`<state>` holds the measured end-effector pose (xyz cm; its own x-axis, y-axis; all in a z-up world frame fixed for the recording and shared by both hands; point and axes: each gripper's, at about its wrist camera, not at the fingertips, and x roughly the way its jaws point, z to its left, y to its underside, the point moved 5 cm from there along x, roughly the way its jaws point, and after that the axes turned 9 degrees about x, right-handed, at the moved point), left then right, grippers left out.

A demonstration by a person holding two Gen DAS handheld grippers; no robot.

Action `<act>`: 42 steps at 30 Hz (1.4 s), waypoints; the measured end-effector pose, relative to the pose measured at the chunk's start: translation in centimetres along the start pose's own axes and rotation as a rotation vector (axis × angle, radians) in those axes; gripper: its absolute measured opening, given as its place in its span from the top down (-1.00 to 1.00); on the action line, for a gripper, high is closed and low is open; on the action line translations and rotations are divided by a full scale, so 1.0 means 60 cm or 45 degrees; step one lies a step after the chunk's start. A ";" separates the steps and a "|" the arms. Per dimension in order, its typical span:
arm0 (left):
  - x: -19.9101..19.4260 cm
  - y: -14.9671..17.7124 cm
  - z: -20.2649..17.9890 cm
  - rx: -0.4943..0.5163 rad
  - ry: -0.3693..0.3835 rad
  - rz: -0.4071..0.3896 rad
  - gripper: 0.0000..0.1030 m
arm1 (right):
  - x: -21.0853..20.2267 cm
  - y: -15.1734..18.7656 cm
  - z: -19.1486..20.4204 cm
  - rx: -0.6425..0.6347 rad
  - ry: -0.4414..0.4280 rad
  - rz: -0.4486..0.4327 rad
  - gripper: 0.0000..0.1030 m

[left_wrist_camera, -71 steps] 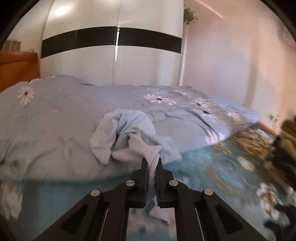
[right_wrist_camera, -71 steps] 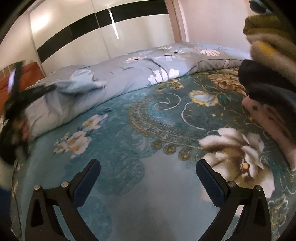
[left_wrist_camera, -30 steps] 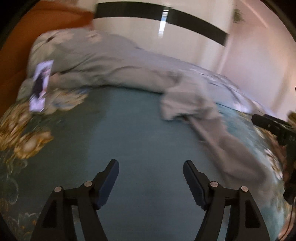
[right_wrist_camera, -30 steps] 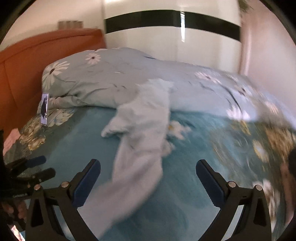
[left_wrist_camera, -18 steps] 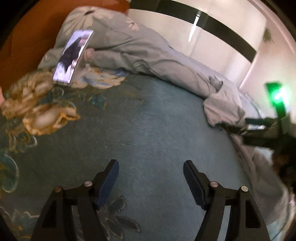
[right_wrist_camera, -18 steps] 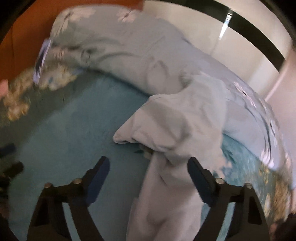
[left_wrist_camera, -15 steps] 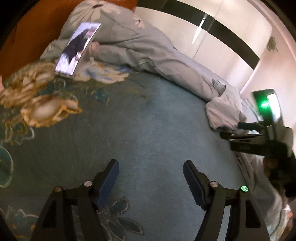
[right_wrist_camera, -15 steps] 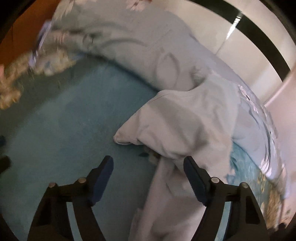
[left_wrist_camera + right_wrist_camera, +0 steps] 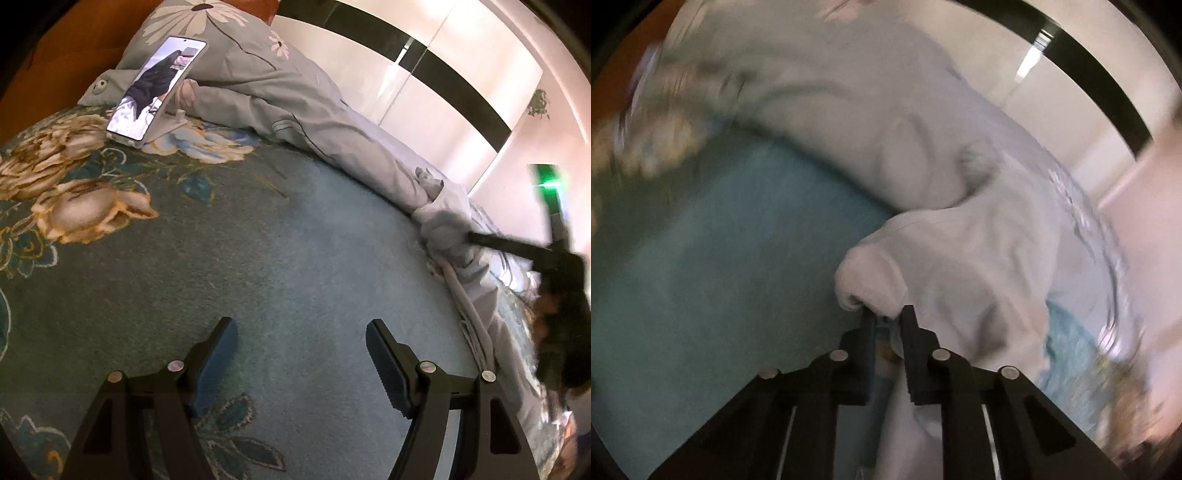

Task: Fold clothes

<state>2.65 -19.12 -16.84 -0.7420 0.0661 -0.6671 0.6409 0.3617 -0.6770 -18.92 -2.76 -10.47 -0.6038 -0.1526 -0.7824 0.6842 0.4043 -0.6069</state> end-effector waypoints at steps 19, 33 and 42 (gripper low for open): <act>0.016 -0.049 -0.129 0.228 0.026 -0.030 -0.48 | -0.140 0.057 -0.045 0.123 -0.339 -0.089 0.82; 0.035 -0.039 -0.023 -0.042 -0.020 -0.078 -0.48 | 0.066 0.056 0.128 -0.309 -0.099 0.091 -0.16; 0.049 -0.034 -0.011 -0.121 0.073 -0.064 -0.51 | 0.065 0.036 0.043 -0.047 0.053 0.074 0.74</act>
<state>-0.98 -19.03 -17.19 -0.7846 0.0980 -0.6122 0.5831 0.4524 -0.6748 -18.76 -4.79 -15.19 -0.5805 -0.0909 -0.8092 0.7033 0.4448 -0.5545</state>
